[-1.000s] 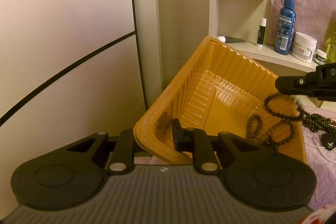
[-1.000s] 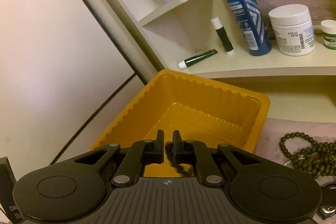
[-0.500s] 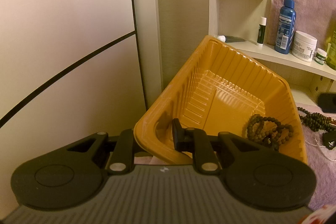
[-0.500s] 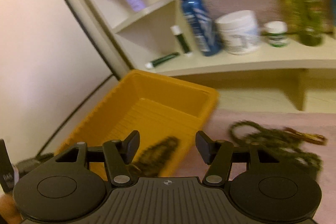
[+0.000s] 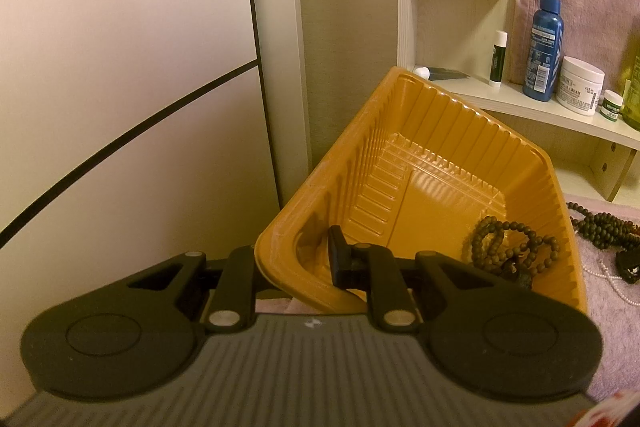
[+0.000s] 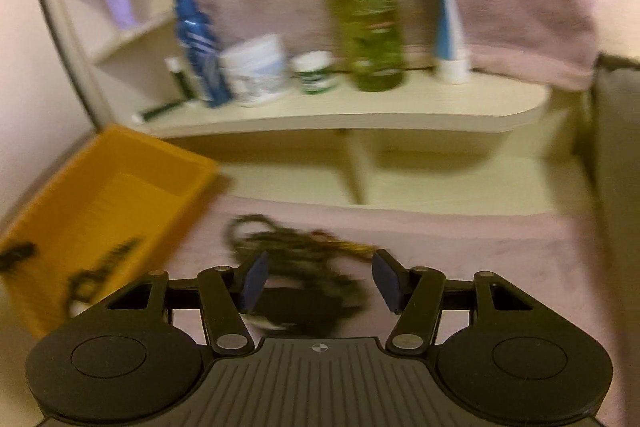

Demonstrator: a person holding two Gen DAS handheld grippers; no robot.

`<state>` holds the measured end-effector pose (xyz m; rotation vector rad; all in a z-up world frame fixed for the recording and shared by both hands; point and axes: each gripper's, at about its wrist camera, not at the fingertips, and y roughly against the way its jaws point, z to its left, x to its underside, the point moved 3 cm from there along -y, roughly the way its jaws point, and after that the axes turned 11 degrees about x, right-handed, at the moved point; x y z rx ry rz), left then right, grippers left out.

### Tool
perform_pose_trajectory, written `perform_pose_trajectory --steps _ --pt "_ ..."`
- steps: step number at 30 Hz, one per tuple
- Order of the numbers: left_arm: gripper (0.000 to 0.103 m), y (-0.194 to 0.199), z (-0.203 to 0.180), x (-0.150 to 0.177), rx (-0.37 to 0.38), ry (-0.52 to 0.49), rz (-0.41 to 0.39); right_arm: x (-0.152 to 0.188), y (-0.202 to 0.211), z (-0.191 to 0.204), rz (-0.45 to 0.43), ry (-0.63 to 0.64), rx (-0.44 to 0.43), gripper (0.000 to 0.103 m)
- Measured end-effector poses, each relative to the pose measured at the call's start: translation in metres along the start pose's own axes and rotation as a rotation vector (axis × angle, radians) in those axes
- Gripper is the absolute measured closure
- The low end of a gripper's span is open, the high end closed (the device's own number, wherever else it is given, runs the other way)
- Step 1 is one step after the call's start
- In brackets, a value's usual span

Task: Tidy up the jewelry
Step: 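Grasp the red-brown bead bracelet with the right gripper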

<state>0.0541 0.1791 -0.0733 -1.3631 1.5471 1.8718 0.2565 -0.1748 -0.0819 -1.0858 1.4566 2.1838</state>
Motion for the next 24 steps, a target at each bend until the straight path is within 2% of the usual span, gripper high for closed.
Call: perform_pose_trajectory --steps 3,11,18,21,22,23,24 --pt "0.087 0.000 0.000 0.000 0.000 0.000 0.000 0.000 -0.011 -0.011 0.006 0.068 0.043 0.049" --pt "0.087 0.000 0.000 0.000 -0.001 -0.002 0.002 0.001 -0.043 -0.014 0.057 0.201 0.049 0.066" --pt "0.087 0.000 0.001 0.000 -0.001 -0.002 0.002 -0.002 -0.069 -0.002 0.092 0.273 0.039 0.069" --pt "0.087 0.000 0.001 0.000 -0.001 -0.001 0.002 -0.002 -0.073 0.001 0.075 0.290 0.038 0.072" --pt "0.087 0.000 0.000 0.000 -0.001 -0.002 0.001 -0.002 -0.073 0.001 0.075 0.291 0.037 0.078" --pt "0.087 0.000 0.001 0.000 -0.001 -0.002 0.001 -0.002 -0.073 0.001 0.075 0.296 0.031 0.088" --pt "0.086 0.000 0.001 0.000 -0.001 -0.002 0.002 -0.001 -0.072 0.002 0.071 0.308 0.028 0.090"
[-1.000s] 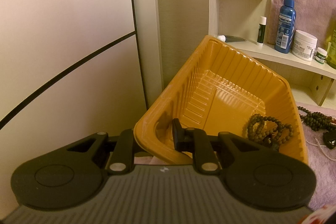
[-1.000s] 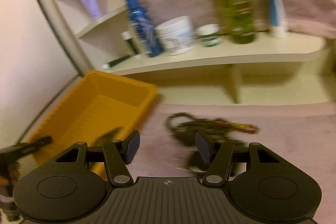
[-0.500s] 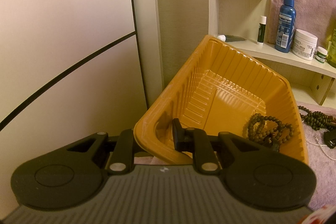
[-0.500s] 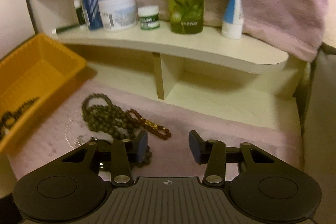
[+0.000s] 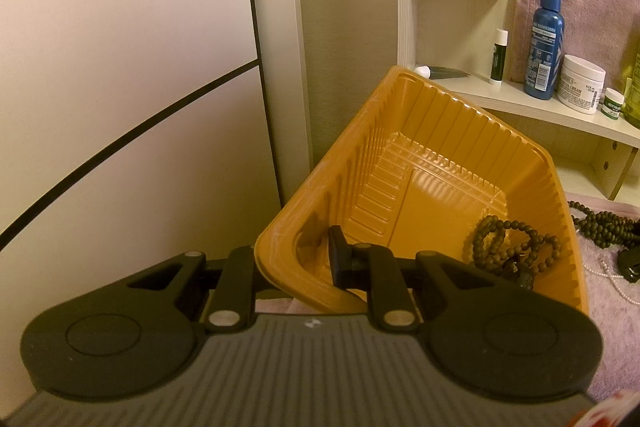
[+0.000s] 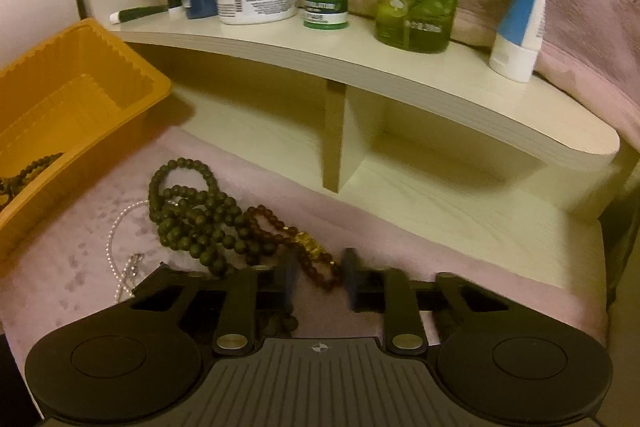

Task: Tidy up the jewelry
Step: 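Grasp the red-brown bead bracelet with the right gripper, then carry the red-brown bead bracelet into the orange tray and release it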

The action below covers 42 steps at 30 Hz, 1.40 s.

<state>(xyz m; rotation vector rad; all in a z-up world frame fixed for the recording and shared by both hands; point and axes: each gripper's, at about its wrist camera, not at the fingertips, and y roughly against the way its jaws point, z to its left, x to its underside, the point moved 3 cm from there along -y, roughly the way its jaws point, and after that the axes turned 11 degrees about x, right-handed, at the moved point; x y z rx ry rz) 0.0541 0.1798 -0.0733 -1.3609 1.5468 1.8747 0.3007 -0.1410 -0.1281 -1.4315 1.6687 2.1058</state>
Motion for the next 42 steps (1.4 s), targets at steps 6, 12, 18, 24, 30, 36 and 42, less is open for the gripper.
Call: perform_pose_trajectory --steps 6,12,18,24,30,36,42 --pt "0.086 0.000 0.001 0.000 0.001 0.001 0.001 0.001 0.005 0.004 -0.007 -0.008 0.008 0.094" --pt "0.086 0.000 0.001 0.001 0.001 0.003 0.001 0.000 0.030 0.001 -0.060 -0.069 -0.015 0.094" --pt "0.086 0.000 0.002 0.001 0.001 0.004 0.001 -0.010 0.062 -0.005 -0.129 -0.125 -0.029 0.094" --pt "0.086 0.000 0.002 0.001 0.001 0.003 0.001 -0.023 0.093 -0.005 -0.178 -0.163 -0.051 0.094" --pt "0.086 -0.001 0.002 0.001 0.001 0.003 0.001 -0.042 0.115 0.018 -0.231 -0.167 -0.143 0.094" --pt "0.086 -0.001 0.002 0.001 0.001 0.003 0.001 -0.066 0.124 0.070 -0.250 -0.169 -0.318 0.094" --pt "0.086 0.000 0.003 0.001 0.004 0.005 0.002 -0.088 0.111 0.131 -0.232 -0.153 -0.472 0.094"
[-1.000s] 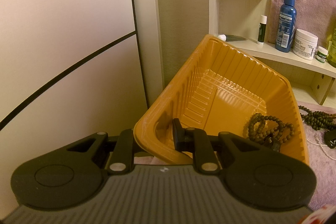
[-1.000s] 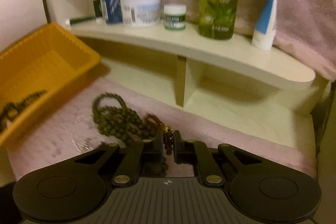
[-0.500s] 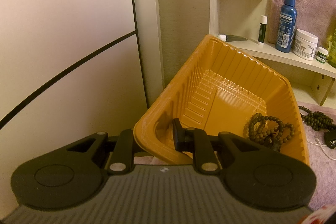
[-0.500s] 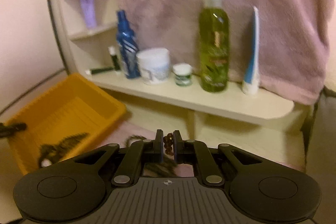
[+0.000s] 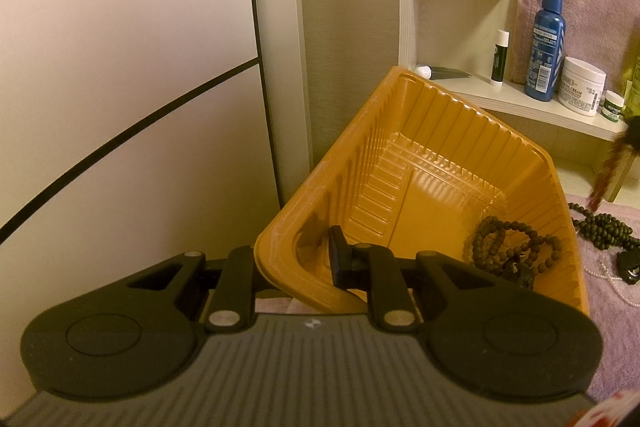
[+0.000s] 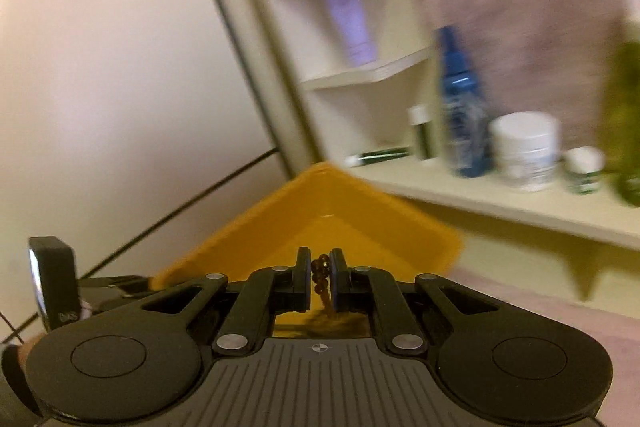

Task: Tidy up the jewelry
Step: 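Carry the red-brown bead bracelet into the orange tray and release it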

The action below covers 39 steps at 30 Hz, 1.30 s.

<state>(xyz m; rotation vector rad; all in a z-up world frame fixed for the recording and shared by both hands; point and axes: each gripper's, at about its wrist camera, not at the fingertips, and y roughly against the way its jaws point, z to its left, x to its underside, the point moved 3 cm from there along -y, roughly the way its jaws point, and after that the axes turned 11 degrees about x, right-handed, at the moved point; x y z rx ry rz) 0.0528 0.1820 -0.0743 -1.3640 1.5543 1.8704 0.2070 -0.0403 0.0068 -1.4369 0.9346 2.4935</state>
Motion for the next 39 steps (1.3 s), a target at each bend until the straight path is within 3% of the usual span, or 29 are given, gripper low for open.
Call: perform_pose_trajectory --steps 6,16,21,24,26,28,39 --pt "0.087 0.000 0.000 -0.002 0.009 -0.002 0.002 0.010 -0.045 0.032 0.075 -0.002 -0.063 0.094" --pt "0.087 0.000 0.000 -0.001 0.012 -0.003 0.002 0.034 -0.093 0.039 0.181 0.063 0.000 0.094" --pt "0.087 0.001 0.000 -0.001 0.012 -0.002 0.002 0.041 -0.101 0.037 0.192 0.051 0.030 0.094" --pt "0.087 0.000 0.000 -0.001 0.012 -0.002 0.002 0.040 -0.100 0.037 0.191 0.039 0.049 0.084" --pt "0.087 0.000 0.001 -0.002 0.012 -0.004 0.002 0.038 -0.099 0.036 0.181 0.029 0.053 0.061" --pt "0.087 0.000 0.000 -0.001 0.012 -0.004 0.002 0.037 -0.095 0.035 0.160 0.020 0.057 0.055" --pt "0.087 0.000 0.001 -0.001 0.010 -0.005 0.002 0.031 -0.055 0.039 0.045 -0.032 0.044 0.050"
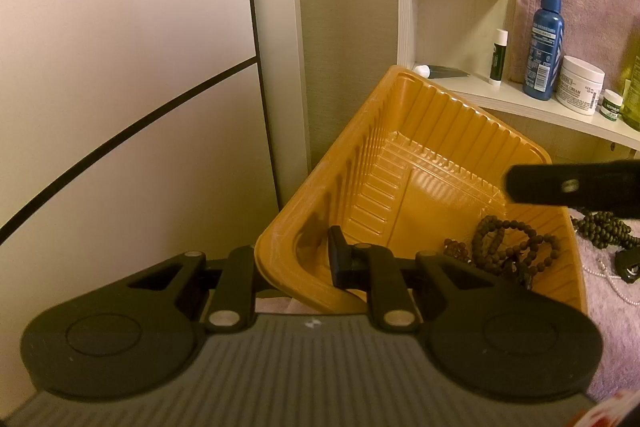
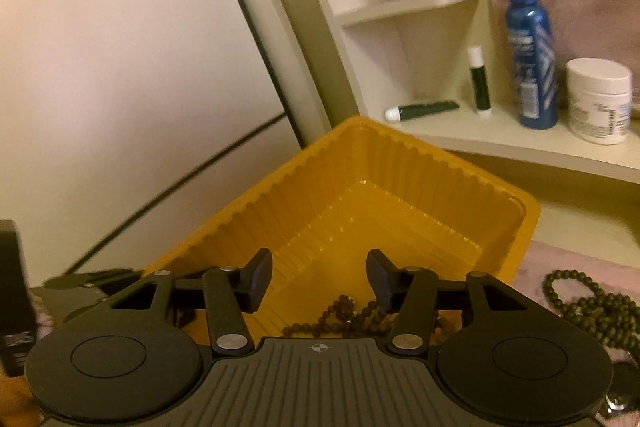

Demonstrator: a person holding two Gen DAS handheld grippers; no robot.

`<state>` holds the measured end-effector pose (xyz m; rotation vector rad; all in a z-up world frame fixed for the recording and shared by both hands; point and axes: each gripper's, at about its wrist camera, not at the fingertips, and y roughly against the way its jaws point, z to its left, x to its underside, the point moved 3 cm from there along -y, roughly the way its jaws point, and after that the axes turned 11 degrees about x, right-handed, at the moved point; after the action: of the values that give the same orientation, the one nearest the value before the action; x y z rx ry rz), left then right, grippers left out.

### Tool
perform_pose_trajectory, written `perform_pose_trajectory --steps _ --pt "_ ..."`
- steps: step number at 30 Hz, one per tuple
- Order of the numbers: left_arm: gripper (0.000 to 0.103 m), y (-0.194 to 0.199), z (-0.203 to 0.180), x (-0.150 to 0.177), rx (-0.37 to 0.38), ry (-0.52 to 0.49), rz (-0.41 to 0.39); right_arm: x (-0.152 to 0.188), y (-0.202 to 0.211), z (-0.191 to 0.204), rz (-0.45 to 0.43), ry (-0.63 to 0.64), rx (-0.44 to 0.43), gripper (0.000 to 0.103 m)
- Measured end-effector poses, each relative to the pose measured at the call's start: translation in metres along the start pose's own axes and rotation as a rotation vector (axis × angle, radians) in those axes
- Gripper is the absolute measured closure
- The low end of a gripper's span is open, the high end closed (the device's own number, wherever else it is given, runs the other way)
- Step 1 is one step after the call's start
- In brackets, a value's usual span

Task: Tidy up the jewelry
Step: 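Carry the red-brown bead bracelet into the orange tray and release it, then reach the right gripper to the black strap item and grasp it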

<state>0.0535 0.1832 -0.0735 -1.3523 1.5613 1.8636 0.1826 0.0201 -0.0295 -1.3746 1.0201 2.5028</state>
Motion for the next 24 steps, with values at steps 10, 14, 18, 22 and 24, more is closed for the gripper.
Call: perform_pose_trajectory --steps 10,14,18,22,24 --pt "0.087 -0.001 -0.001 0.000 0.000 -0.005 -0.004 0.027 0.057 -0.034 -0.012 -0.113 0.074 0.050" --pt "0.087 -0.001 -0.001 0.000 -0.001 -0.007 -0.005 0.041 0.075 -0.058 -0.002 -0.136 0.166 0.050" --pt "0.087 -0.001 0.000 0.000 -0.002 -0.008 -0.005 0.056 0.092 -0.081 0.008 -0.159 0.256 0.050" --pt "0.087 -0.001 0.000 0.000 -0.002 -0.007 -0.005 0.072 0.104 -0.105 0.031 -0.195 0.335 0.050" --pt "0.087 -0.001 0.000 0.001 -0.002 -0.006 -0.007 0.077 0.108 -0.114 0.041 -0.205 0.368 0.050"
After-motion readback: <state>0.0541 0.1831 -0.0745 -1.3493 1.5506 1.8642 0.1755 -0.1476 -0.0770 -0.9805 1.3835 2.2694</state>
